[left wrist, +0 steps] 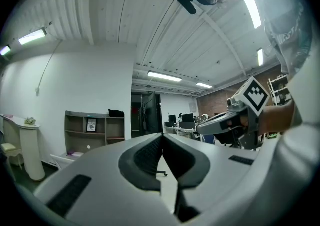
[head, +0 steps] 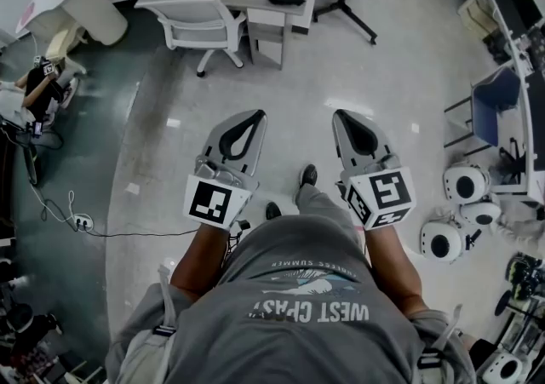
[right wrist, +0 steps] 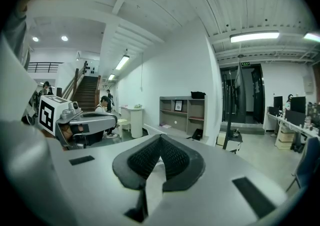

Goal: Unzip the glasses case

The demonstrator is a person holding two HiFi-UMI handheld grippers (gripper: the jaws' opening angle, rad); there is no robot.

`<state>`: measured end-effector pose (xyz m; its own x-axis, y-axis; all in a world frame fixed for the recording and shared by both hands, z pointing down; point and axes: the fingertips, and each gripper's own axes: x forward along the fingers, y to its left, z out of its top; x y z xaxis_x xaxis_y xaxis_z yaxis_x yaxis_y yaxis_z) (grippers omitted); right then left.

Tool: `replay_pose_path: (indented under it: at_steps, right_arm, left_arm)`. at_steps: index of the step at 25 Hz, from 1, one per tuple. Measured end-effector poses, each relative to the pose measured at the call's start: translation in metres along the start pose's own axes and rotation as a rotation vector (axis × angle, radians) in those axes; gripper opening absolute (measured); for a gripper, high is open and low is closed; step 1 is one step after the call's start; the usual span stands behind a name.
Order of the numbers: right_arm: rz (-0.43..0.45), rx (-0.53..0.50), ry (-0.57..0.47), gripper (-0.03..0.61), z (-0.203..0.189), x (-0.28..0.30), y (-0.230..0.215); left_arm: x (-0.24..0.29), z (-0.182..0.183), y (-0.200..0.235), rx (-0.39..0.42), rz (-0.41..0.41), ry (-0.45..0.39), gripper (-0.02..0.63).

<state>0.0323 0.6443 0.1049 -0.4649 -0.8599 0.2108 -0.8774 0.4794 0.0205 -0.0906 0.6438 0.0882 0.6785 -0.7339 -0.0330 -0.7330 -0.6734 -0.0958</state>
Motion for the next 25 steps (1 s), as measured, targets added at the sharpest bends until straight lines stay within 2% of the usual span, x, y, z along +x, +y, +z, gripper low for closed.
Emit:
replay_pose_path:
  at_steps: [12,25]
  right_arm:
    - [0.099,0.022,-0.013,0.009,0.009,0.085,-0.062]
    - [0.200,0.033,-0.023,0.009,0.020,0.155,-0.136]
  left_arm:
    - [0.077,-0.011,0.049,0.023,0.091,0.044,-0.002]
    - [0.162,-0.015,0.079,0.045,0.178,0.078,-0.002]
